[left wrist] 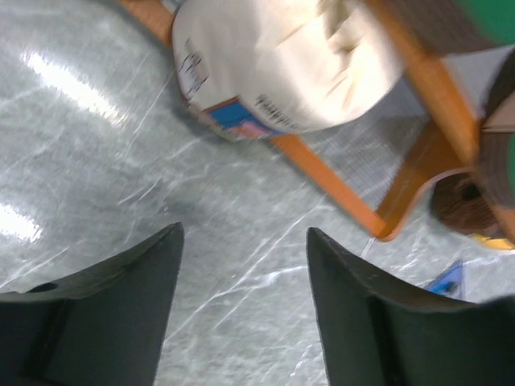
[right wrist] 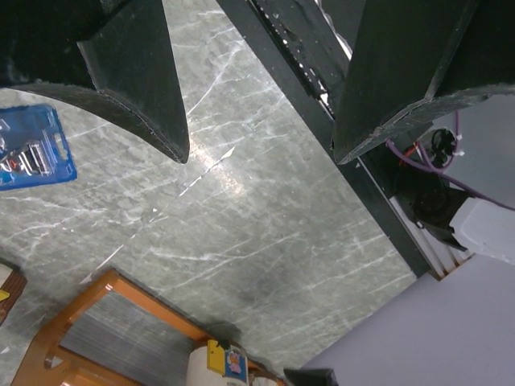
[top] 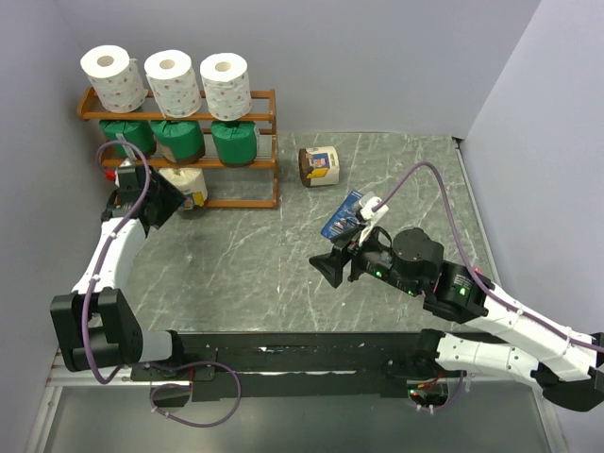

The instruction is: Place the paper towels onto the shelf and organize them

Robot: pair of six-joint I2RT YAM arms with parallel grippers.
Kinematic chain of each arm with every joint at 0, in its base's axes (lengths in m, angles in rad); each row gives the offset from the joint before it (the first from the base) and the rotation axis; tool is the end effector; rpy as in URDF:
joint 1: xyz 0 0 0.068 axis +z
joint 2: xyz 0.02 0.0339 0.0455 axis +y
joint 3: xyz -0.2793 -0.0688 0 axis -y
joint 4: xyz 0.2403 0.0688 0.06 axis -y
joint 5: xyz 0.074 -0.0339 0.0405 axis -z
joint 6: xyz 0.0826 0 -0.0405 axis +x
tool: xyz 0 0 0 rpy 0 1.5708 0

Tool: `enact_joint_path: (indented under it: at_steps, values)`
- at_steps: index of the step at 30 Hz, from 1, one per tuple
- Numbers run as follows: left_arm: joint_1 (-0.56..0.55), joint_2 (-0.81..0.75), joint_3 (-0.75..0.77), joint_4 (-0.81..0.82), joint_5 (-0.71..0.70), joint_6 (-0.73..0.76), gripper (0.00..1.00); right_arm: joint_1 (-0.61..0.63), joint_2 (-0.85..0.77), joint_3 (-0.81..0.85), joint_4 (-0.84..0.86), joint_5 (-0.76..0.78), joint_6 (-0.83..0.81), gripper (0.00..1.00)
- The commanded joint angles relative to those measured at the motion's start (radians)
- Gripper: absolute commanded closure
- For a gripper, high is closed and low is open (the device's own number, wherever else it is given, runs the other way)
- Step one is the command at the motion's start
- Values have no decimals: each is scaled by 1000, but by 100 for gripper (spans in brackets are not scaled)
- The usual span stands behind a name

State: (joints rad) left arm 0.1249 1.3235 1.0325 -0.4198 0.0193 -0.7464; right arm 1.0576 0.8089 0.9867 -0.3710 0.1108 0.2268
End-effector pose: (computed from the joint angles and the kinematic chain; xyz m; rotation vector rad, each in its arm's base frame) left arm 0.3154 0.0380 0.2707 -0.9637 2.0945 -0.3445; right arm 0.1092 0.1752 0.3872 -0.6647 1.7148 0.8244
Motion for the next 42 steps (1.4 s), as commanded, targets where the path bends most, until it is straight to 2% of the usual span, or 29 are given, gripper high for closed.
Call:
enact_joint_path:
  at_steps: [1, 6, 9, 15, 26, 29, 35, 39, 42]
  values:
    - [1, -3, -45, 65, 22, 2, 37, -4, -25, -17, 55, 33, -9, 21]
    - [-2, 72, -49, 93, -16, 1, 47, -2, -8, -8, 67, 29, -18, 21]
    - [1, 124, -17, 104, -113, -5, 51, -4, -11, -10, 78, 29, -21, 21]
    - [1, 252, 104, 99, -202, -27, 54, -4, -10, -23, 99, 49, -33, 21]
    - [-22, 373, 170, 220, -160, -53, 55, -4, 4, -25, 104, 125, -67, 20]
    - [-31, 387, 179, 204, -157, -64, 56, -4, 9, -23, 110, 130, -66, 20]
    - [-36, 220, 65, 156, -113, -88, 52, -4, 50, -31, 167, 90, -50, 20]
    - [-45, 50, -64, 99, -73, -97, 41, -5, 107, -31, 211, 87, -52, 20]
    - [-47, -70, -84, 43, -42, -71, 34, -31, 170, -10, 219, 87, -44, 18]
